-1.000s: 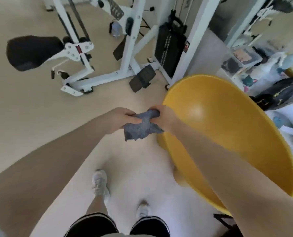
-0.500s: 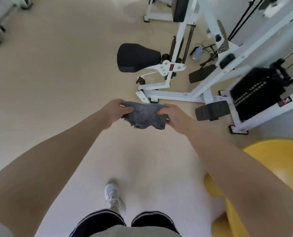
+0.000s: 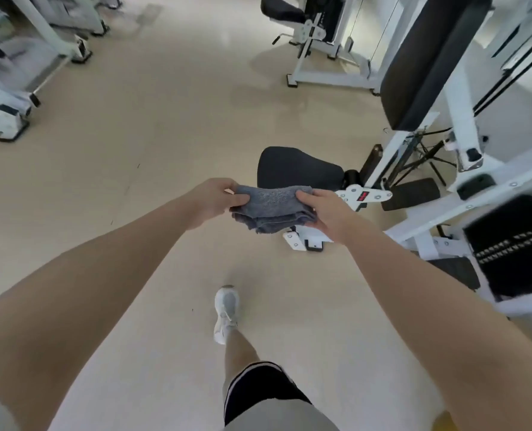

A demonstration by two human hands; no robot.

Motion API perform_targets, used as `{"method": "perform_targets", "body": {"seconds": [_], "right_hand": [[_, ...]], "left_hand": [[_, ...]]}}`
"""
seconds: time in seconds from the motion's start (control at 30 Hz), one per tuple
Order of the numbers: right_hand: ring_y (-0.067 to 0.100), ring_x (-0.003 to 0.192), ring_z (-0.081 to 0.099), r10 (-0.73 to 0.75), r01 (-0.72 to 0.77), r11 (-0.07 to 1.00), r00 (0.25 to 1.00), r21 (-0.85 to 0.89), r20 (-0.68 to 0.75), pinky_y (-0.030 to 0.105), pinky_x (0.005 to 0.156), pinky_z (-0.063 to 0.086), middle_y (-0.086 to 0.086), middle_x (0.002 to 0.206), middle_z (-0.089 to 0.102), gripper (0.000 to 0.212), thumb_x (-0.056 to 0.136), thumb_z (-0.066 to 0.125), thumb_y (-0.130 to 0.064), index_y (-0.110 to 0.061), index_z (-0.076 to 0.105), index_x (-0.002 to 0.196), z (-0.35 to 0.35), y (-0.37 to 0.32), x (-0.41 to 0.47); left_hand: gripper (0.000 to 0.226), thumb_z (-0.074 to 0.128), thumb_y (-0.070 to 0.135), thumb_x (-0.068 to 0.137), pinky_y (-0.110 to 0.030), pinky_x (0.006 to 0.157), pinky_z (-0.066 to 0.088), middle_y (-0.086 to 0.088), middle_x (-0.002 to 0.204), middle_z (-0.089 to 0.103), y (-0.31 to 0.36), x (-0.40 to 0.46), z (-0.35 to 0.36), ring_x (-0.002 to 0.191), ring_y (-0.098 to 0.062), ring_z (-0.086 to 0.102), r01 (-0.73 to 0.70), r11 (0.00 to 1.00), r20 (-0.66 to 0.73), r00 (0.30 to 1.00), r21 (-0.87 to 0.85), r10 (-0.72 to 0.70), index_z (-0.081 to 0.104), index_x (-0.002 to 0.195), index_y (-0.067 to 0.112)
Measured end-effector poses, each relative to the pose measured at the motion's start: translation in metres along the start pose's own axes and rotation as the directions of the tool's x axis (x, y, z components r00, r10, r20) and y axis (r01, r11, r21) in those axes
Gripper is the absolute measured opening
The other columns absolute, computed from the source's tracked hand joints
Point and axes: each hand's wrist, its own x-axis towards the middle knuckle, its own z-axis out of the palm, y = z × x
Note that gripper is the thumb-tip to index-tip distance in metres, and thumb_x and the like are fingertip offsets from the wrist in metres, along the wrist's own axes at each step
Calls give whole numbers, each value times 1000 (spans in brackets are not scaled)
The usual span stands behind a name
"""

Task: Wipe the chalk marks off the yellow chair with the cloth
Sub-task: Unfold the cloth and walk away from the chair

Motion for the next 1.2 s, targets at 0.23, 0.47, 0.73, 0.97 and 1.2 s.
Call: {"method": "perform_targets", "body": {"seconds": [0.23, 0.47, 0.73, 0.97, 1.2], "right_hand": [[26, 99, 58, 48, -58, 994, 993, -89, -108, 40, 89, 48, 9, 110, 61, 21, 96, 49, -26, -14, 55, 111, 9, -93, 188], [16, 78, 57, 126, -106, 987, 977, 124, -171, 25, 67, 47, 7, 86, 61, 17, 95, 50, -20, -7, 60, 90, -1, -158, 303], [16, 67, 54, 277, -148, 945, 835, 292, -476, 24, 55, 47, 10, 86, 58, 20, 98, 40, -8, -1, 53, 111, -2, -172, 448], [24, 92, 58, 461, -49, 847, 565, 530, -684, 36, 86, 48, 15, 102, 61, 23, 96, 46, -11, 3, 56, 111, 13, -161, 474], [25, 97, 54, 646, -37, 762, 128, 647, -753, 43, 87, 51, 8, 104, 55, 23, 99, 36, -26, -12, 49, 112, 31, -107, 447]], "left_hand": [[9, 58, 11, 89, -33, 71, 46, -8, 77, 59, 50, 191, -88, 78, -24, 53, 13, 997, 68, 998, 81, -18, 54, 81, 14], [8, 52, 14, 91, -22, 56, 35, -1, 73, 52, 107, 344, -153, 70, -17, 46, -60, 975, 155, 988, 214, 27, 54, 93, 7], [10, 55, 16, 91, -34, 75, 44, -9, 82, 57, 146, 544, -181, 75, -21, 51, -268, 911, 430, 896, 315, 115, 56, 91, 6], [16, 43, 12, 91, -27, 67, 39, -8, 89, 61, 178, 638, -139, 80, -23, 55, -731, 458, 817, 577, 506, 18, 53, 103, 8], [29, 40, 18, 97, -30, 78, 44, -14, 117, 58, 146, 618, -63, 103, -28, 58, -779, 530, 933, 354, 335, -70, 44, 122, 5]]}}
